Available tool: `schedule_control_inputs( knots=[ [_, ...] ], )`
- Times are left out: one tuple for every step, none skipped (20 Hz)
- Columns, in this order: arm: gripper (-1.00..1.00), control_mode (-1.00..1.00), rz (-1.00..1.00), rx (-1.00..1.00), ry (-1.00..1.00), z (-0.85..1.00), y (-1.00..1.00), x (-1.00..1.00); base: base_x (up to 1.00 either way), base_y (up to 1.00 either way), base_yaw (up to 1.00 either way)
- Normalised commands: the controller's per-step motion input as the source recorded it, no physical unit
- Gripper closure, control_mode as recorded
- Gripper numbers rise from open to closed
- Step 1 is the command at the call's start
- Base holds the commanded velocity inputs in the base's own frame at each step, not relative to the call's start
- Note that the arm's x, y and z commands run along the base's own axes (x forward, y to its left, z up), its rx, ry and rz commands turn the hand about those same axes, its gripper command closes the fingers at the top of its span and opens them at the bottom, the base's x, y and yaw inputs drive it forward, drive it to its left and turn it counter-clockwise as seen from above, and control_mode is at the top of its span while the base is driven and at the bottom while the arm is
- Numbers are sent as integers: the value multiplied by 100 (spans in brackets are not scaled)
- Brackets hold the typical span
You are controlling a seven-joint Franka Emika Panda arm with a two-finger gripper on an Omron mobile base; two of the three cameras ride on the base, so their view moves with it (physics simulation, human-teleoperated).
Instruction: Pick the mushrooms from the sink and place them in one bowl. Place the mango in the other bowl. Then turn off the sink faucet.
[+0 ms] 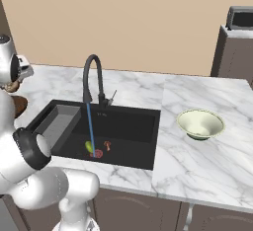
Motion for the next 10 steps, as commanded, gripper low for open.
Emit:
schedule_control_inputs(
  knots=[
    [100, -100, 3, 0, 12, -48, 46, 22, 0, 0, 0],
    [100, -100, 3, 0, 11, -45, 45, 20, 0, 0, 0],
    [100, -100, 3, 0, 11, -46, 44, 21, 0, 0, 0],
    [100, -100, 2, 0, 12, -46, 45, 23, 0, 0, 0],
    [100, -100, 2, 0, 13, -49, 46, 25, 0, 0, 0],
    [100, -100, 2, 0, 12, -46, 45, 24, 0, 0, 0],
    [100, -100, 2, 0, 11, -42, 44, 24, 0, 0, 0],
    [100, -100, 2, 0, 9, -38, 44, 21, 0, 0, 0],
    [100, -100, 2, 0, 9, -39, 44, 23, 0, 0, 0],
    [100, -100, 2, 0, 7, -37, 44, 23, 0, 0, 0]
  ],
)
